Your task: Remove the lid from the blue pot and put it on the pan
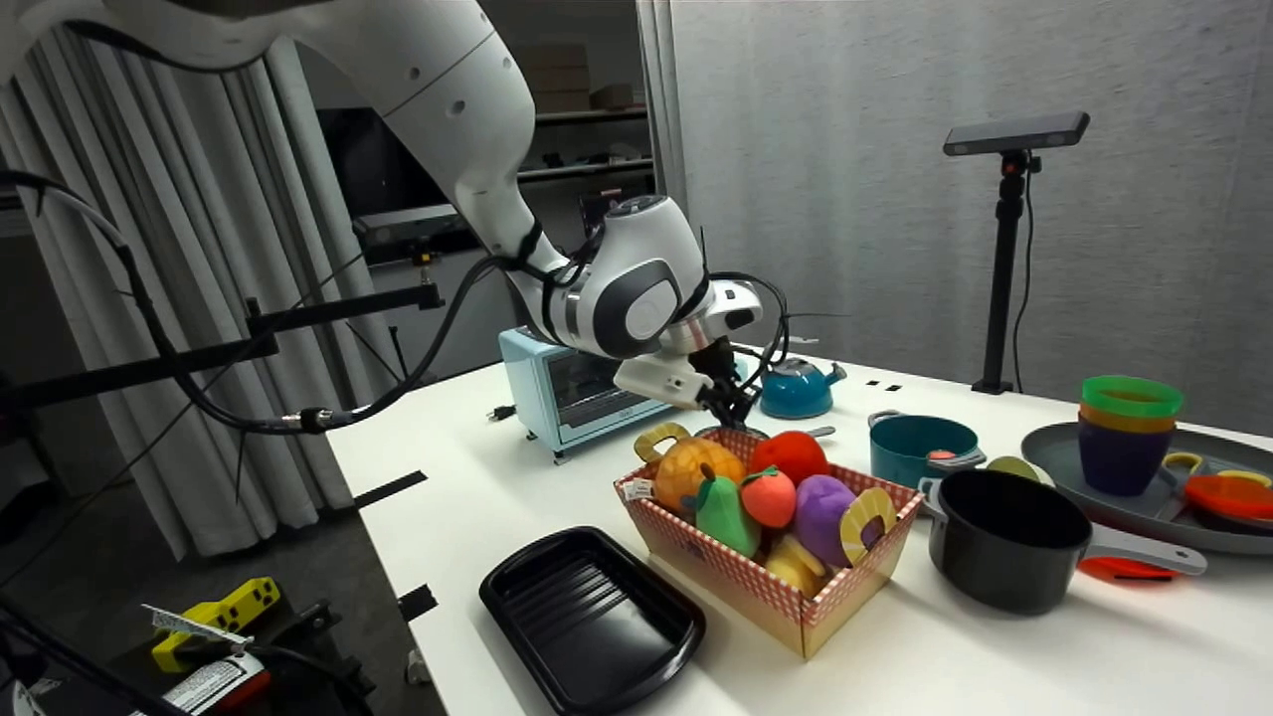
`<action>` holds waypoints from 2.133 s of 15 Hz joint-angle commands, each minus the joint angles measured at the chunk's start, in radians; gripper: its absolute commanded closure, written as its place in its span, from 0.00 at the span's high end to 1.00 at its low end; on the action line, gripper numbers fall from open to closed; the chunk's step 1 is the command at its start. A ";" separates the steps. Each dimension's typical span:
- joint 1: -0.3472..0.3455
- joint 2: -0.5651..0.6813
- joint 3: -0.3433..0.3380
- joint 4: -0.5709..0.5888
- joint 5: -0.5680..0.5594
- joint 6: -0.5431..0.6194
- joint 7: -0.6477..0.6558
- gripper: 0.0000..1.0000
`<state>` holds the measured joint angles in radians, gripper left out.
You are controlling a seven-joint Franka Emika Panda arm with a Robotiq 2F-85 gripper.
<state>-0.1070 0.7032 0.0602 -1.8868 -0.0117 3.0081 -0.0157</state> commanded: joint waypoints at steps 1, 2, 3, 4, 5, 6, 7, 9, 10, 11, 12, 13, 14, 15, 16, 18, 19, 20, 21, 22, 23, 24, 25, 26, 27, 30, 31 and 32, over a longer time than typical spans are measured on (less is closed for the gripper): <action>0.010 -0.020 -0.022 -0.056 -0.004 0.034 -0.024 0.04; 0.014 -0.020 -0.029 -0.059 -0.005 0.032 -0.022 0.22; 0.014 -0.020 -0.031 -0.063 -0.006 0.032 -0.023 0.41; 0.015 -0.020 -0.035 -0.066 -0.008 0.032 -0.023 0.47; 0.017 -0.020 -0.039 -0.069 -0.010 0.033 -0.024 0.54; 0.019 -0.018 -0.044 -0.068 -0.012 0.032 -0.022 0.62; 0.021 -0.018 -0.048 -0.067 -0.013 0.030 -0.021 0.69; 0.026 -0.018 -0.054 -0.067 -0.015 0.029 -0.019 0.84; 0.030 -0.017 -0.058 -0.066 -0.017 0.029 -0.019 0.93; 0.036 -0.018 -0.065 -0.065 -0.018 0.028 -0.015 0.99; 0.039 -0.021 -0.067 -0.065 -0.019 0.030 -0.016 1.00; 0.044 -0.024 -0.073 -0.065 -0.021 0.034 -0.015 1.00; 0.048 -0.031 -0.077 -0.065 -0.022 0.038 -0.014 1.00; 0.051 -0.037 -0.079 -0.066 -0.024 0.042 -0.015 1.00; 0.056 -0.047 -0.086 -0.067 -0.026 0.048 -0.013 1.00; 0.066 -0.069 -0.101 -0.073 -0.032 0.059 -0.011 1.00; 0.070 -0.083 -0.109 -0.078 -0.034 0.065 -0.009 1.00; 0.076 -0.098 -0.119 -0.084 -0.036 0.070 -0.005 1.00; 0.081 -0.114 -0.130 -0.089 -0.038 0.072 -0.003 1.00; 0.088 -0.130 -0.142 -0.095 -0.040 0.073 0.002 1.00; 0.095 -0.150 -0.156 -0.105 -0.041 0.076 0.006 1.00; 0.105 -0.171 -0.173 -0.116 -0.044 0.075 0.013 1.00; 0.110 -0.194 -0.184 -0.129 -0.044 0.072 0.017 1.00; 0.118 -0.218 -0.201 -0.145 -0.047 0.071 0.022 1.00; 0.125 -0.240 -0.215 -0.160 -0.051 0.072 0.025 1.00; 0.146 -0.319 -0.267 -0.219 -0.070 0.065 0.037 1.00; 0.165 -0.345 -0.298 -0.240 -0.069 0.062 0.042 1.00; 0.176 -0.372 -0.321 -0.262 -0.075 0.056 0.048 1.00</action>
<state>0.0187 0.4378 -0.1849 -2.0404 -0.0562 3.0474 -0.0069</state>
